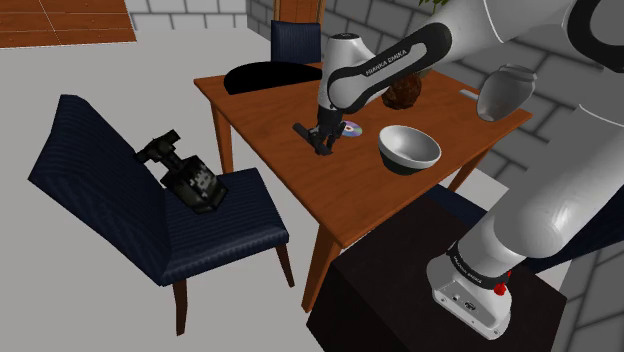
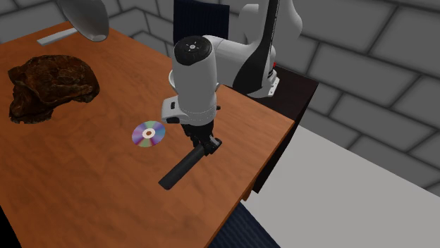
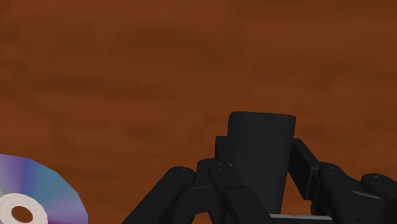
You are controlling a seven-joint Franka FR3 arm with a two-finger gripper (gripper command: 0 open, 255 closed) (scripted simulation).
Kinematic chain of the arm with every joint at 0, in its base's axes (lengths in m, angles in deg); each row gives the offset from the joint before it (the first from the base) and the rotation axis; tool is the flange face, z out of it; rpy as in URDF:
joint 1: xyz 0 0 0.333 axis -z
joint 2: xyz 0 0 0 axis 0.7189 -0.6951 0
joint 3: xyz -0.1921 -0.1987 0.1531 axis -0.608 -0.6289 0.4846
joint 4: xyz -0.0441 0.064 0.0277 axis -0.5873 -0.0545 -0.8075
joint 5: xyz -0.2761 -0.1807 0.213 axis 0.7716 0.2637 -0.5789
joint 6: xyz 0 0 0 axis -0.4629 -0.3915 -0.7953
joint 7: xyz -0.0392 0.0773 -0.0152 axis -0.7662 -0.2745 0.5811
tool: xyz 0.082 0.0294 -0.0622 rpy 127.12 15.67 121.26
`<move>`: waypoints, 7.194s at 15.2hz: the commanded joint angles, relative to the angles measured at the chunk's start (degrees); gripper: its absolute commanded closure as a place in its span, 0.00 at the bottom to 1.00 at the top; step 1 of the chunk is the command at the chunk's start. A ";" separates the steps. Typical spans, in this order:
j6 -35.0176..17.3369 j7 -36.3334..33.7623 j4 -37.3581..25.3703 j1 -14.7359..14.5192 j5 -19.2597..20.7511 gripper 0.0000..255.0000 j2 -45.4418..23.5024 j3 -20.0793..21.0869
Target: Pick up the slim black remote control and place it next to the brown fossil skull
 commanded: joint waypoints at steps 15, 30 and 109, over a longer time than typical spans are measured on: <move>9.73 1.31 -3.69 0.18 -1.37 1.00 5.88 -0.01; 21.12 2.17 -10.68 0.19 -2.21 1.00 10.33 -0.12; 10.01 34.37 -10.14 14.53 -2.35 1.00 0.69 -18.16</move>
